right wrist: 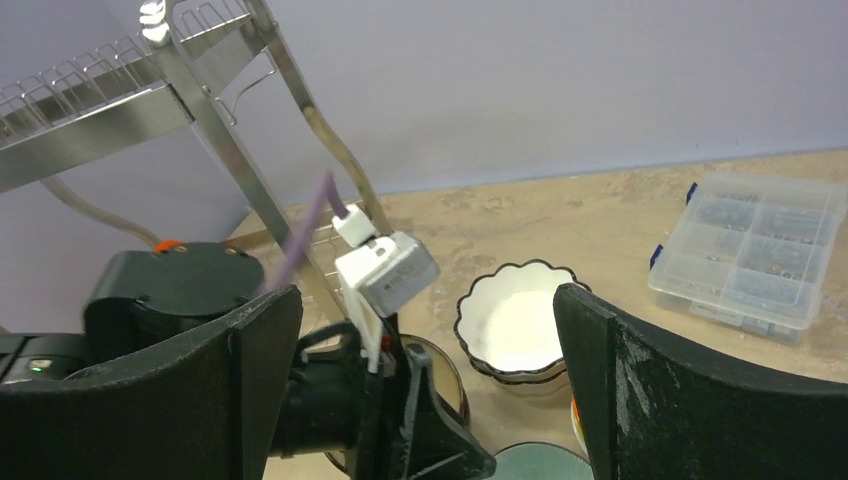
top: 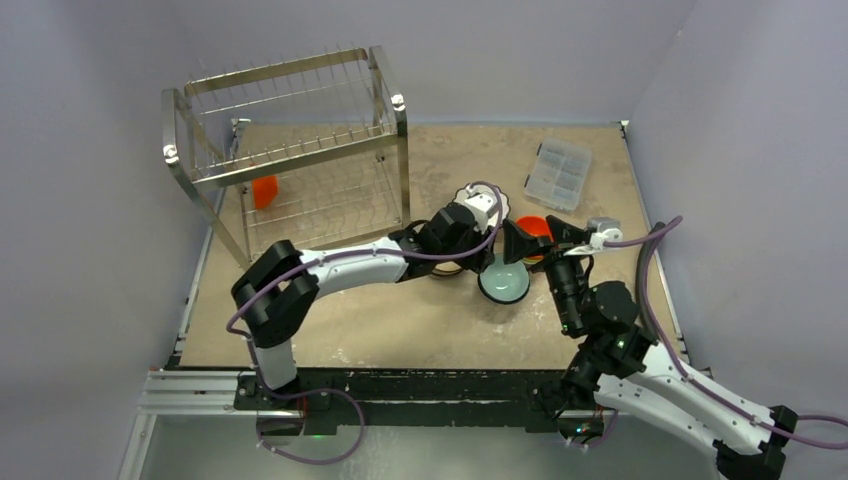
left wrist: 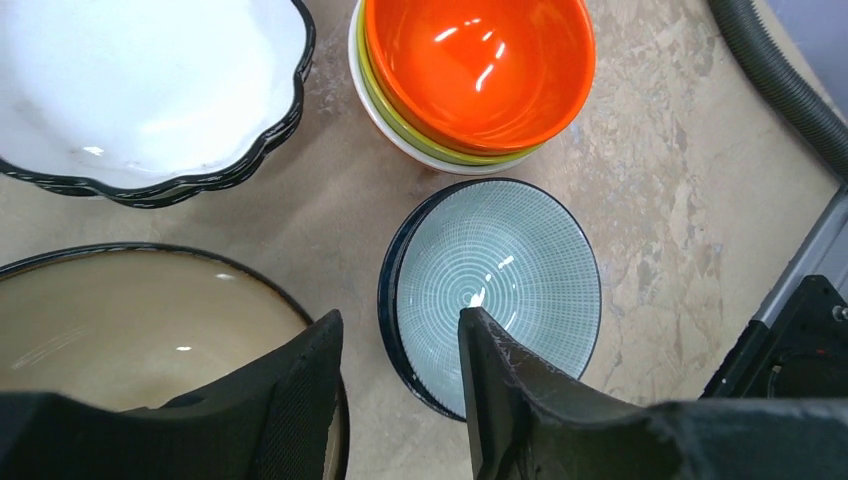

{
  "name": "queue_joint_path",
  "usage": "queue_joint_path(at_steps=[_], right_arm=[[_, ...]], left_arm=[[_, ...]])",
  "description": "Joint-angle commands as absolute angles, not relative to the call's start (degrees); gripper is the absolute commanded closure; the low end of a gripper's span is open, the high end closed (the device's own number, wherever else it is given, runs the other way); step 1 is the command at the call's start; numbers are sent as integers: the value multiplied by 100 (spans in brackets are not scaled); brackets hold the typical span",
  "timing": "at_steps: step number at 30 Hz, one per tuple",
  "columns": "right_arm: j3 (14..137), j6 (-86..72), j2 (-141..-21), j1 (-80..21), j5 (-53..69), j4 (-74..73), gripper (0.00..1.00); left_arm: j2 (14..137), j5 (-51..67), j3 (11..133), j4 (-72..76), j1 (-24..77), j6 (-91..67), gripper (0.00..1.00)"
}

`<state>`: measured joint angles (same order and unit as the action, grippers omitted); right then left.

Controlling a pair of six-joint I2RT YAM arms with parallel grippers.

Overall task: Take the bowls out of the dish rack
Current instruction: Place the bowl with the bowl, then adjust the bowl in the dish rack.

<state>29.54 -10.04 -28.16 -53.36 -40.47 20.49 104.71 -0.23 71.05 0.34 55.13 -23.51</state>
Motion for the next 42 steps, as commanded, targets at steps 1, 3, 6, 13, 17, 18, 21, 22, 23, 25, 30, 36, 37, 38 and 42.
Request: queue_joint_path(at_steps=[1,3,6,13,17,18,21,22,23,25,30,36,37,38,42], right_arm=[[3104,-932,-2915,-5366,-3887,2263,1],[3139,-917,-2987,-5368,-3840,2258,1],[3187,-903,-3149,-5370,-3734,2267,1],[3324,-912,-3715,-5370,-3537,2476,1],[3348,-917,-4250,-5365,-3462,2805,1],[3366,-922,-4400,-5362,-3424,2902,1],[3421,-926,-4878,-5361,-3233,3294,1],[3438,-921,-5059,-5354,-3156,3447,1],[3440,-926,-5231,-5347,-3096,3616,1],[3485,-963,-5630,-5307,-2899,3962,1],[3766,-1086,-6692,-5212,-2460,4691,1],[4128,-1154,-7873,-5147,-2165,5574,4],[4191,-1157,-8052,-5136,-2152,5691,5],[4245,-1149,-8196,-5114,-2141,5824,5],[4501,-1042,-8832,-4982,-2046,6321,8]], left_arm=[[9723,-26,6762,515,5346,-2513,53],[9424,-48,6545,571,5231,-2590,51],[8947,-255,6139,614,5041,-2677,45],[7772,-1008,5357,176,4612,-2776,36],[7287,-1323,5053,-240,4374,-2783,31],[7197,-1353,4973,-308,4306,-2800,30],[6948,-1533,4764,-483,4111,-2882,27],[6890,-1602,4696,-542,4046,-2902,26],[6833,-1681,4633,-595,3980,-2919,25],[6750,-1791,4536,-765,3798,-2947,23],[6506,-2017,4354,-1133,3278,-3063,20],[6356,-2416,4487,-1654,2895,-3019,16],[6389,-2460,4572,-1741,2825,-2970,15],[6438,-2484,4639,-1836,2765,-2907,15],[6669,-2671,4875,-2132,2611,-2725,14]])
